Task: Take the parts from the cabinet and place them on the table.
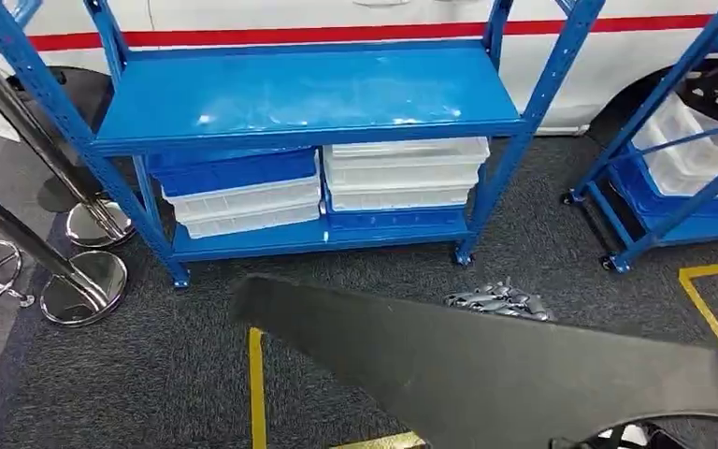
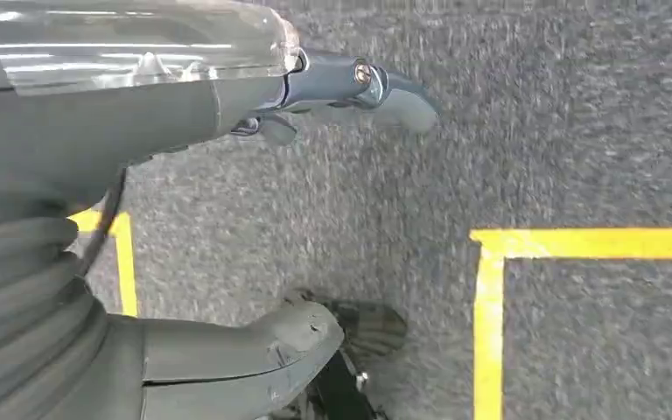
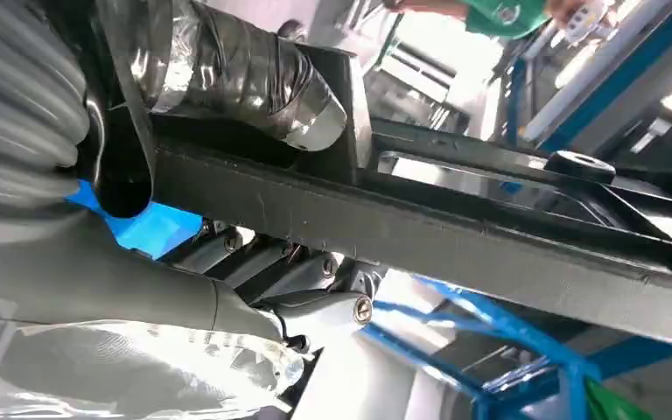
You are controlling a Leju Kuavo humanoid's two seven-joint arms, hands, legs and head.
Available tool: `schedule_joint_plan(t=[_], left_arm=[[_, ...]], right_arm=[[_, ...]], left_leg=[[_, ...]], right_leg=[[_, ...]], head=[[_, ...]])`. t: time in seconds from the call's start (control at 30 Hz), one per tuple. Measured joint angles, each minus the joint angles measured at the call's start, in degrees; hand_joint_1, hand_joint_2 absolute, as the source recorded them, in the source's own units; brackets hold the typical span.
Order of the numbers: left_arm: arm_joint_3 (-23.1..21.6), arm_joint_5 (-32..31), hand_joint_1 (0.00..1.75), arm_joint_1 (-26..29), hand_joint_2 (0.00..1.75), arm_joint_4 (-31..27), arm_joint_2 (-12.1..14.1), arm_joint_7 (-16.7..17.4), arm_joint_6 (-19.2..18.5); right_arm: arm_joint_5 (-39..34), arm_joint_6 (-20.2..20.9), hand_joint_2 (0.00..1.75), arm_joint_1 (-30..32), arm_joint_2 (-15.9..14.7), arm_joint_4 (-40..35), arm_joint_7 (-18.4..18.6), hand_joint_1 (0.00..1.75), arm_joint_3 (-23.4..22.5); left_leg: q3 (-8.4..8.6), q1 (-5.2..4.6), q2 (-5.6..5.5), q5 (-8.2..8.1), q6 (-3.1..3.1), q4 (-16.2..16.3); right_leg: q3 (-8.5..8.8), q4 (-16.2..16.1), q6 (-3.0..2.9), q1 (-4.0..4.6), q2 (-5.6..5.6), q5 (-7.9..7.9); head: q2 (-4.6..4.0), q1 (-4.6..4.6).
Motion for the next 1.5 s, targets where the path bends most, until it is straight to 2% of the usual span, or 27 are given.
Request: schedule_joint_plan(t=[0.07, 0.1, 0.13, 0.27, 0.33, 0.37, 0.43, 0.47, 0.5, 0.57, 0.6, 0.63, 0.67, 0.77, 0.8, 0.87, 0.93, 1.0, 1.03, 1.1, 1.13, 1.17, 1.3, 1.37, 1.4, 1.47, 1.5], left_arm=[[0.2, 0.0, 0.00, -0.2, 1.75, 0.0, 0.0, 0.6, 1.5], [0.2, -0.1, 0.00, -0.3, 1.75, 0.0, 0.0, 1.4, 2.5], [0.3, -0.4, 0.00, -0.3, 1.75, 0.0, -0.2, 2.5, 4.2], [0.6, -0.9, 0.00, -0.5, 1.75, 0.0, -0.2, 6.0, 7.6], [0.6, -1.2, 0.00, -0.5, 1.75, 0.0, -0.2, 7.7, 7.8], [0.7, -1.3, 0.00, -0.4, 1.75, 0.0, -0.3, 8.1, 7.8], [0.9, -1.3, 0.00, 0.0, 1.75, 0.0, -0.2, 8.4, 8.0], [1.0, -1.3, 0.00, 0.0, 1.75, 0.0, -0.2, 8.5, 8.0], [1.0, -1.3, 0.00, 0.0, 1.75, 0.0, -0.2, 8.5, 8.0], [1.0, -1.3, 0.00, -0.1, 1.75, 0.0, -0.2, 8.6, 8.0], [1.1, -1.3, 0.00, -0.2, 1.75, 0.0, -0.2, 8.6, 8.0], [1.1, -1.3, 0.00, -0.2, 1.75, 0.0, -0.2, 8.8, 8.0], [1.1, -1.3, 0.00, -0.2, 1.75, 0.0, -0.2, 9.0, 8.0], [1.1, -1.8, 0.00, -0.2, 1.75, 0.0, -0.2, 10.0, 8.5], [1.1, -2.0, 0.00, -0.3, 1.75, 0.0, -0.3, 10.0, 8.5], [1.1, -2.1, 0.00, -0.2, 1.75, 0.0, -0.3, 9.7, 8.4], [1.1, -2.1, 0.00, 0.2, 1.75, 0.0, -0.3, 9.2, 8.0], [1.1, -2.2, 0.00, 0.5, 1.75, 0.0, -0.3, 9.1, 7.8], [1.1, -2.2, 0.00, 0.4, 1.75, 0.0, -0.4, 9.1, 7.7], [1.1, -2.2, 0.00, 0.1, 1.75, 0.0, -0.5, 9.1, 7.5], [1.1, -2.2, 0.00, 0.0, 1.75, 0.0, -0.5, 9.1, 7.4], [1.1, -2.2, 0.00, 0.1, 1.75, 0.0, -0.5, 9.0, 7.1], [0.9, -3.7, 0.00, -0.3, 1.75, 0.0, -0.8, 8.0, 6.9], [0.7, -4.5, 0.00, -0.2, 1.75, 0.0, -1.0, 7.5, 6.7], [0.5, -4.7, 0.00, 0.0, 1.75, 0.0, -1.1, 7.5, 6.4], [0.2, -5.1, 0.00, 0.3, 1.75, 0.0, -1.1, 7.5, 4.8], [0.0, -5.0, 0.00, 0.5, 1.75, 0.0, -1.1, 7.5, 4.1]], right_arm=[[0.4, -0.3, 1.75, 0.2, -0.2, 0.0, -0.1, 1.43, 0.0], [0.6, -0.5, 1.75, 0.3, -0.3, -0.1, -0.2, 1.43, 0.0], [1.1, -1.0, 1.75, 0.3, -0.4, -0.3, -0.2, 1.43, 0.0], [1.5, -2.4, 1.75, 1.3, -0.5, -0.9, -0.2, 1.43, 0.0], [1.3, -3.1, 1.75, 1.3, -0.5, -1.3, -0.1, 1.43, 0.0], [1.2, -3.2, 1.75, 1.3, -0.5, -1.3, -0.1, 1.43, 0.0], [1.2, -3.2, 1.75, 1.5, -0.5, -1.3, -0.1, 1.43, 0.0], [1.2, -3.2, 1.75, 1.5, -0.5, -1.3, -0.1, 1.43, 0.0], [1.2, -3.2, 1.75, 1.6, -0.5, -1.3, -0.1, 1.43, 0.1], [1.2, -3.3, 1.75, 1.7, -0.5, -1.3, -0.1, 1.43, 0.1], [1.2, -3.3, 1.75, 1.6, -0.5, -1.3, -0.1, 1.43, 0.1], [1.2, -3.4, 1.75, 1.6, -0.5, -1.3, -0.1, 1.43, 0.1], [1.1, -3.7, 1.75, 1.6, -0.5, -1.3, 0.0, 1.43, 0.1], [0.6, -5.1, 1.75, 2.2, -0.5, -1.5, 0.3, 1.43, -0.2], [0.5, -5.3, 1.75, 2.4, -0.6, -1.6, 0.3, 1.43, -0.3], [0.3, -5.3, 1.75, 3.6, -0.9, -2.1, -1.2, 1.43, -1.2], [0.3, -4.2, 1.75, 5.5, -0.9, -2.4, -2.5, 1.43, -2.0], [0.3, -3.2, 1.75, 6.2, -0.9, -2.5, -2.4, 1.43, -2.1], [0.2, -3.0, 1.75, 6.3, -0.9, -2.5, -2.2, 1.43, -2.1], [0.1, -2.6, 1.75, 6.5, -0.6, -2.6, -1.7, 1.43, -2.0], [0.1, -2.6, 1.75, 6.6, -0.5, -2.7, -1.6, 1.43, -2.0], [-0.2, -2.6, 1.75, 6.6, -0.3, -2.8, -1.4, 1.43, -2.0], [-3.3, 0.2, 1.75, 8.2, 0.8, -3.0, -0.7, 1.43, -1.7], [-4.7, 1.4, 1.75, 9.1, 1.5, -3.3, 0.0, 1.43, -1.0], [-4.9, 1.8, 1.75, 9.3, 1.7, -3.3, 0.1, 1.43, -0.6], [-5.3, 2.8, 1.75, 10.7, 1.8, -3.1, 0.1, 1.43, 0.0], [-5.7, 3.5, 1.75, 11.3, 1.9, -2.8, -0.1, 1.43, 0.2]], left_leg=[[0.01, -0.31, 1.14, 0.15, -0.14, 0.0], [0.16, -0.38, 1.59, 0.19, -0.20, 0.0], [0.11, -0.84, 2.19, 0.14, -0.50, 0.2], [0.40, -0.85, 4.44, 0.36, -1.36, 0.0], [-0.96, -0.47, -0.49, -2.48, -2.11, 2.9], [-2.60, -0.33, -1.83, -4.96, -2.21, 6.8], [-6.19, -0.26, -2.43, -8.92, -2.54, 15.5], [-7.15, -0.25, -2.44, -9.25, -2.64, 17.8], [-6.78, -0.18, -2.46, -8.14, -2.66, 17.3], [-2.58, 0.04, -2.86, -3.20, -2.48, 9.1], [0.12, 0.13, -4.08, -0.78, -2.31, 3.8], [1.48, 0.11, -7.17, -0.45, -1.98, 0.5], [2.13, 0.16, -7.43, -0.59, -1.98, -1.4], [2.51, -0.23, -5.64, 0.13, -1.04, -1.7], [2.49, 0.50, -4.82, 0.72, -0.53, -2.4], [2.22, 0.38, -3.43, 1.14, 0.07, -2.6], [1.91, 0.34, -2.02, 1.19, 0.09, -2.6], [1.55, 0.34, -0.34, 1.21, 0.02, -2.5], [1.50, 0.35, 0.49, 1.19, -0.03, -2.3], [1.46, 0.44, 1.83, 1.06, -0.51, -2.1], [1.77, 0.25, 2.30, 0.92, -0.90, -1.9], [1.61, -0.05, 2.76, 0.55, -1.44, -1.7], [2.12, 0.20, 4.97, 0.40, -3.19, -1.7], [0.36, 0.71, -0.38, -3.08, -3.46, 2.4], [-1.77, 0.74, -1.72, -5.72, -3.49, 7.2], [-6.05, 0.57, -2.56, -9.00, -3.51, 16.3], [-6.77, 0.57, -2.56, -8.63, -3.40, 17.6]], right_leg=[[6.65, -9.9, -0.73, 0.17, -1.11, 3.99], [9.88, -14.8, -1.44, 0.62, -3.36, 5.19], [10.68, -17.0, -2.31, 1.48, -5.84, 4.41], [9.90, -17.3, -3.38, 1.27, -3.06, 5.42], [9.74, -17.9, -4.14, 0.62, -2.03, 6.27], [9.44, -17.8, -4.30, 0.59, -1.49, 6.42], [8.95, -17.7, -4.42, 0.60, -0.18, 6.69], [8.75, -17.6, -4.30, 0.57, 0.60, 6.82], [8.65, -17.4, -4.17, 0.52, 1.31, 6.90], [8.74, -17.3, -3.99, 0.46, 2.74, 7.00], [8.87, -17.3, -3.82, 0.41, 3.42, 7.10], [8.79, -17.3, -3.51, 0.32, 3.96, 7.19], [8.59, -17.2, -3.02, 0.42, 4.65, 7.36], [8.05, -18.3, -1.40, 0.11, 6.59, 8.51], [8.00, -17.9, -1.33, 0.01, 6.39, 8.38], [5.26, -12.4, -0.95, 0.12, 1.67, 4.10], [1.31, -3.4, -0.43, -0.13, 0.54, -0.22], [0.10, -0.2, 0.04, -0.55, 0.27, -0.51], [1.63, -2.8, 0.18, -0.78, -0.04, 1.13], [8.09, -13.2, 0.32, -1.07, -1.91, 5.37], [10.96, -17.5, 0.18, -1.04, -4.95, 5.99], [10.96, -18.2, -0.48, -0.68, -5.88, 5.69], [10.29, -18.3, -2.49, -0.34, -2.74, 6.35], [10.00, -18.6, -3.35, -0.46, -1.78, 6.81], [9.75, -18.6, -3.58, -0.38, -1.07, 6.92], [9.55, -18.4, -3.78, -0.03, 0.42, 6.93], [9.51, -18.3, -3.83, 0.11, 1.24, 6.90]], head=[[0.00, 0.00], [0.00, 0.00], [0.00, -0.02], [0.00, -0.02], [0.00, -0.04], [0.00, -0.04], [0.00, -0.04], [0.00, -0.04], [0.00, -0.04], [0.00, -0.04], [0.00, -0.04], [0.00, -0.04], [0.00, -0.02], [0.00, -0.02], [0.00, -0.04], [0.00, 0.02], [0.00, 0.04], [0.00, 0.07], [0.00, 0.04], [0.00, 0.07], [0.00, 0.07], [0.00, 0.02], [0.00, -0.02], [0.00, -0.02], [0.00, -0.02], [0.00, -0.02], [0.00, -0.02]])
